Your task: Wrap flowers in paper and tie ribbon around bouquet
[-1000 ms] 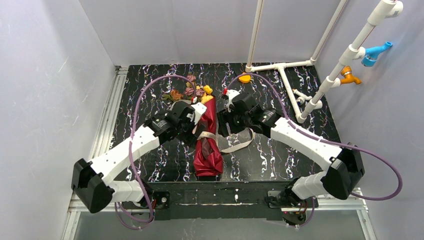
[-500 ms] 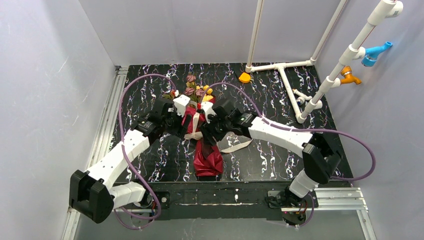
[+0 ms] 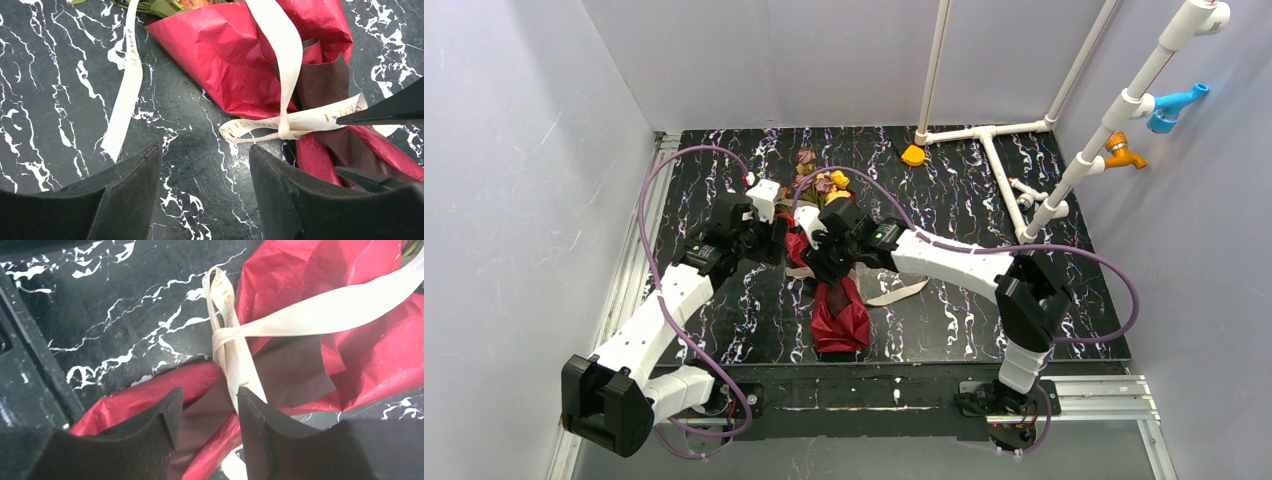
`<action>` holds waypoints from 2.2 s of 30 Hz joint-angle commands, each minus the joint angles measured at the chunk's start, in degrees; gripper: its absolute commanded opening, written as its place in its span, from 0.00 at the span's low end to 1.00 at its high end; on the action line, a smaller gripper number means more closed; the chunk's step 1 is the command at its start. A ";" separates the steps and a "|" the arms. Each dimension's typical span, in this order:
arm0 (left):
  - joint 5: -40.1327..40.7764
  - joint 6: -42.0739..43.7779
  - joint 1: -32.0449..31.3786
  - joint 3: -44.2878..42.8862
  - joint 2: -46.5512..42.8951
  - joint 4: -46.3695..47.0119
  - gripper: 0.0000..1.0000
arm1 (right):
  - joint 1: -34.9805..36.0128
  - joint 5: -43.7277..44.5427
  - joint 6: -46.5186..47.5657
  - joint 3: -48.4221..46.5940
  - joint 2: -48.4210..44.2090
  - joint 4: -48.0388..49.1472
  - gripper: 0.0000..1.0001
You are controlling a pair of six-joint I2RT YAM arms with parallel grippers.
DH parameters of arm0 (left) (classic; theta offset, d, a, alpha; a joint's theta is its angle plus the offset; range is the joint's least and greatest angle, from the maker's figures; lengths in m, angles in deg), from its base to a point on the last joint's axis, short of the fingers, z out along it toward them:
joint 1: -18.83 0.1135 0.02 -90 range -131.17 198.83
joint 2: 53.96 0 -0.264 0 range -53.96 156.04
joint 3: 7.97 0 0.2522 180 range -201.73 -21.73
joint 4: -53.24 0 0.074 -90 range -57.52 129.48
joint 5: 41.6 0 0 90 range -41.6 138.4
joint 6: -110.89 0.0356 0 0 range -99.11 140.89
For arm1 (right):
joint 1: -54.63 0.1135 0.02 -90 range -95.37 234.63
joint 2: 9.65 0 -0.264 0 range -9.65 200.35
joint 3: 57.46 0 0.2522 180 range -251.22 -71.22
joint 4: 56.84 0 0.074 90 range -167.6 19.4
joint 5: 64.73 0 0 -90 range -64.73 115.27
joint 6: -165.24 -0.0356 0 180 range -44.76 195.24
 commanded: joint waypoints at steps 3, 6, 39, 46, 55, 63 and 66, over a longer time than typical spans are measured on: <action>0.70 -0.05 -0.30 0.18 -2.29 -0.25 0.63 | 1.30 4.69 3.13 -3.05 3.00 -1.99 0.50; 0.66 -0.05 -0.28 0.16 -2.55 -0.22 0.63 | 1.41 6.42 3.54 -2.80 3.29 -1.92 0.48; 0.71 0.13 -0.28 0.45 -3.33 -0.71 0.63 | 2.38 18.02 -1.07 -4.92 8.26 -0.05 0.32; 0.71 0.21 -0.28 0.61 -3.87 -0.80 0.63 | 2.72 19.04 -2.99 -5.95 9.29 -0.83 0.39; 0.71 0.21 -0.28 0.69 -4.02 -0.80 0.63 | 3.37 23.82 -4.49 -6.63 11.93 -2.00 0.35; 2.19 0.21 -0.28 0.78 -4.24 -0.88 0.63 | 3.79 27.79 -6.63 -7.24 13.30 -3.11 0.11; 2.41 0.21 -0.30 0.84 -4.50 -0.79 0.63 | 3.79 28.24 -7.10 -7.01 12.88 -3.15 0.03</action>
